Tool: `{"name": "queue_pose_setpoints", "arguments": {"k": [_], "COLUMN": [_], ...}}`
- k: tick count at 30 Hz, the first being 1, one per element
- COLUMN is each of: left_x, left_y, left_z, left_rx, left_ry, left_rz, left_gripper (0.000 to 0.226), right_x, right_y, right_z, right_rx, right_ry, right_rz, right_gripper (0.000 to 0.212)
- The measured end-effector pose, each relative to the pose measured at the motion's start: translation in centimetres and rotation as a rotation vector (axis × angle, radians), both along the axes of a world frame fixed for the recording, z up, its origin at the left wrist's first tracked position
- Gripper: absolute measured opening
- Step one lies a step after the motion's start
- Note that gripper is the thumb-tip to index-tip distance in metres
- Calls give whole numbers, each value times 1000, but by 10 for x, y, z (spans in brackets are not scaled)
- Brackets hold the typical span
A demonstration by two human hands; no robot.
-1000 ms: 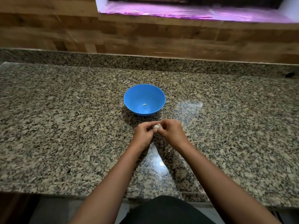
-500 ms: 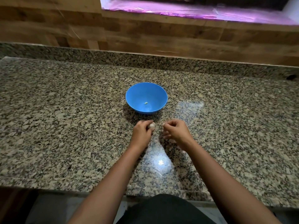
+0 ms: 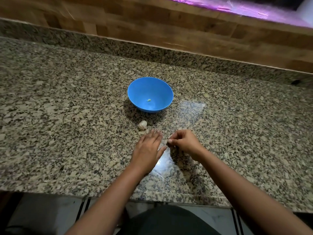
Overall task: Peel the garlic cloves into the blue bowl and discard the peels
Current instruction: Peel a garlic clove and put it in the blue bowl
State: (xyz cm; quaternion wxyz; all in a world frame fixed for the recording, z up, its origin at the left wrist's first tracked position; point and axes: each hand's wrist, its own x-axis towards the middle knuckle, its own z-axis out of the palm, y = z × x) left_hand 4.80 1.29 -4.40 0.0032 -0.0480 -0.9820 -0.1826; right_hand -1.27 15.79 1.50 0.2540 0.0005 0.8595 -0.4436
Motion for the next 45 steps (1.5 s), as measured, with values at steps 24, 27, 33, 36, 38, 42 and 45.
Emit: {"name": "queue_pose_setpoints", "arguments": {"k": [24, 27, 33, 36, 38, 42, 45], "left_x": [-7, -7, -5, -1, 0, 0, 0], "left_y": [1, 3, 1, -1, -1, -1, -1], "left_z": [24, 28, 21, 14, 11, 10, 6], "left_rx": [991, 1038, 719, 278, 116, 68, 78], "left_ry": [-17, -8, -18, -43, -51, -34, -30], "left_rz": [307, 305, 120, -22, -66, -86, -84], "left_gripper": [18, 20, 32, 54, 60, 60, 59], "right_x": [12, 7, -3, -3, -3, 4, 8], "right_y": [-10, -5, -1, -6, -10, -12, -12], "right_z": [6, 11, 5, -1, -2, 1, 2], "right_rx": [-591, -560, -242, 183, 388, 540, 576], "right_ry": [-303, -349, -149, 164, 376, 566, 627], "right_rz": [-289, -286, -141, 132, 343, 578, 665], "right_gripper": [11, 4, 10, 5, 6, 24, 32]}}
